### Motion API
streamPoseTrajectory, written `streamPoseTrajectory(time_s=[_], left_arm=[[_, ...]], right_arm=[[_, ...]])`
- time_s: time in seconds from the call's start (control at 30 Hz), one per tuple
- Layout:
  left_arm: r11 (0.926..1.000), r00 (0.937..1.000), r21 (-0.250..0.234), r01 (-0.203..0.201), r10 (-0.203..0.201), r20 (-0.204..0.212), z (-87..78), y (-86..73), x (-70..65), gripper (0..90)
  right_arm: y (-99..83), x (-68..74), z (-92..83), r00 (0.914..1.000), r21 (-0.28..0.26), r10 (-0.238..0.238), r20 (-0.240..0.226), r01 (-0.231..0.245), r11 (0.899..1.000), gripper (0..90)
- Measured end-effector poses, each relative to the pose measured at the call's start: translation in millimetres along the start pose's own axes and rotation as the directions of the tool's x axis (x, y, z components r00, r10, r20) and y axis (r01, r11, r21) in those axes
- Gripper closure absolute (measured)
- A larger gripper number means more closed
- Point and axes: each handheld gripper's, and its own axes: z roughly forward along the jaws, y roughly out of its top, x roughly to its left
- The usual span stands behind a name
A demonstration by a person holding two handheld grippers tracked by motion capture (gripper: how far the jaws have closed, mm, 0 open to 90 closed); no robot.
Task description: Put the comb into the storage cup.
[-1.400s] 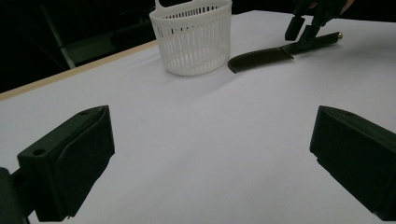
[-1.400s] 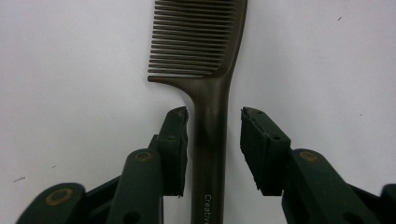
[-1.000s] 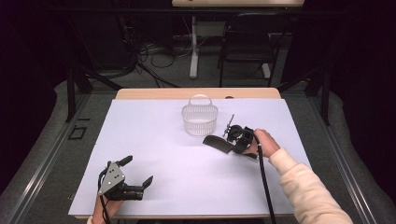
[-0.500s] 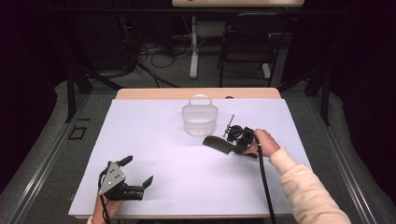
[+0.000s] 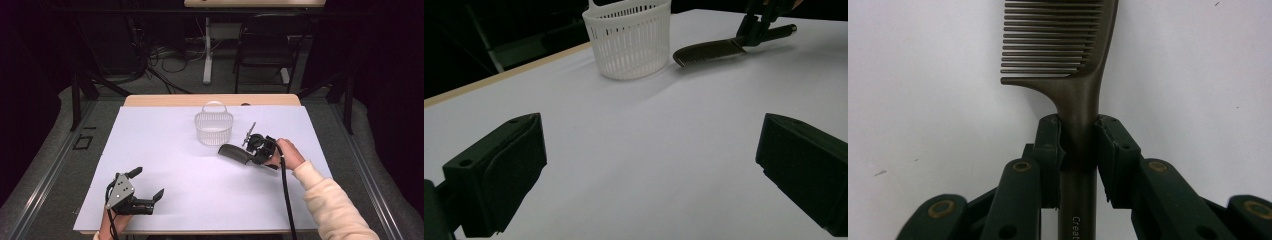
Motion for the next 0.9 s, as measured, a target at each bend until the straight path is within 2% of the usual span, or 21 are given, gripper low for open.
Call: streamPoseTrajectory(time_s=[0.17,0.37,0.57,0.7,0.73,0.87,0.9], left_arm=[[1.0,1.0,0.003,-0.005,0.005,0.0,0.2,0.0,0.0,0.0],[1.0,1.0,0.001,-0.002,0.002,-0.001,0.1,0.0,-0.3,0.0],[1.0,1.0,0.0,-0.001,0.001,-0.001,0.0,0.0,-0.1,0.0],[1.0,1.0,0.0,0.0,0.0,-0.002,0.0,0.0,-0.1,0.0],[1.0,1.0,0.0,0.0,0.0,-0.002,0.0,0.0,0.0,0.0],[1.0,1.0,0.001,0.0,0.0,-0.002,0.1,0.0,0.0,0.0],[1.0,1.0,0.001,0.0,0.0,-0.002,0.1,0.0,0.0,0.0]], right_arm=[[-4.3,1.3,-4.8,0.9999,-0.03,0.008,-0.007,-0.009,1.0,72.6],[-6.6,1.5,-7.7,1.0,-0.031,0.001,-0.004,-0.001,1.0,72.6],[-9.6,1.3,-10.9,0.9999,-0.056,0.013,-0.011,-0.014,0.998,72.6],[-12.7,1.7,-14.2,0.9991,-0.086,0.038,-0.02,-0.039,0.996,72.7],[-13.4,0.6,-15.0,0.9993,-0.09,0.029,-0.022,-0.031,0.995,72.6],[-17.1,-0.2,-17.8,0.9981,-0.104,0.056,-0.028,-0.058,0.993,72.6],[-18.0,-0.9,-18.2,0.9984,-0.106,0.049,-0.027,-0.051,0.993,72.6]])
